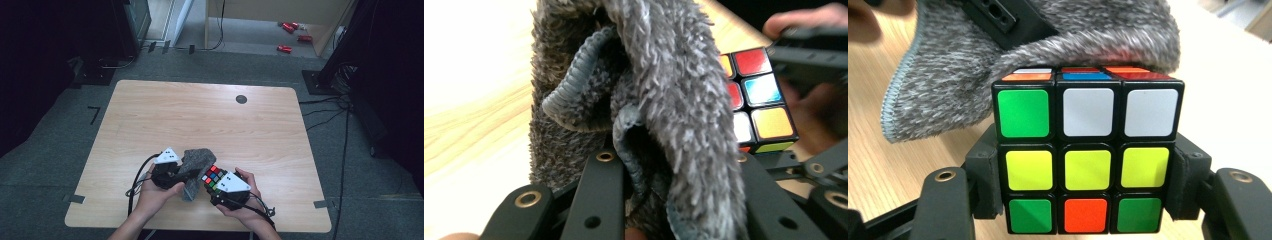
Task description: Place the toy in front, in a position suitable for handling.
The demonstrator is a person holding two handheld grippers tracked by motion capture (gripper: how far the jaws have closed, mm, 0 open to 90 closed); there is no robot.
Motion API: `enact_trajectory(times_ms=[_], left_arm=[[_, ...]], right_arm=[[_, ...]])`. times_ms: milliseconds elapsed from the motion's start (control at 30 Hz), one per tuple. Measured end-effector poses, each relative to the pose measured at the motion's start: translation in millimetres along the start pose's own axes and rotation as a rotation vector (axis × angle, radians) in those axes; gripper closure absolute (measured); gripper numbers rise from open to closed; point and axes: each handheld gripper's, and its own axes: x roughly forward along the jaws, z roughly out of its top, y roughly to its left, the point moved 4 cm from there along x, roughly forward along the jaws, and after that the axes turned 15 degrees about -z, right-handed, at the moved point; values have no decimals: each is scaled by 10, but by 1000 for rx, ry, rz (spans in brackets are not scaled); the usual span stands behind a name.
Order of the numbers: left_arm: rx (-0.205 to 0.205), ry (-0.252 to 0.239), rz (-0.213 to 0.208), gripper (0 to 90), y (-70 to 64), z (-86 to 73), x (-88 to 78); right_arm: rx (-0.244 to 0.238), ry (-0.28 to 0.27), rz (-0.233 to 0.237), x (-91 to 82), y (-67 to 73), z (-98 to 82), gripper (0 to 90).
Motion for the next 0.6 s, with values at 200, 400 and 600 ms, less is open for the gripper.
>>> enact_trajectory(times_ms=[200,400,600], left_arm=[[-71,-33,-139,756,76,18,-43],[46,30,-186,758,-16,-35,41],[50,-45,-205,759,-54,33,-42]], right_arm=[[31,-111,52,-124,-25,60,343],[53,-186,71,-247,-114,154,342],[62,-173,90,-240,-170,98,343]])
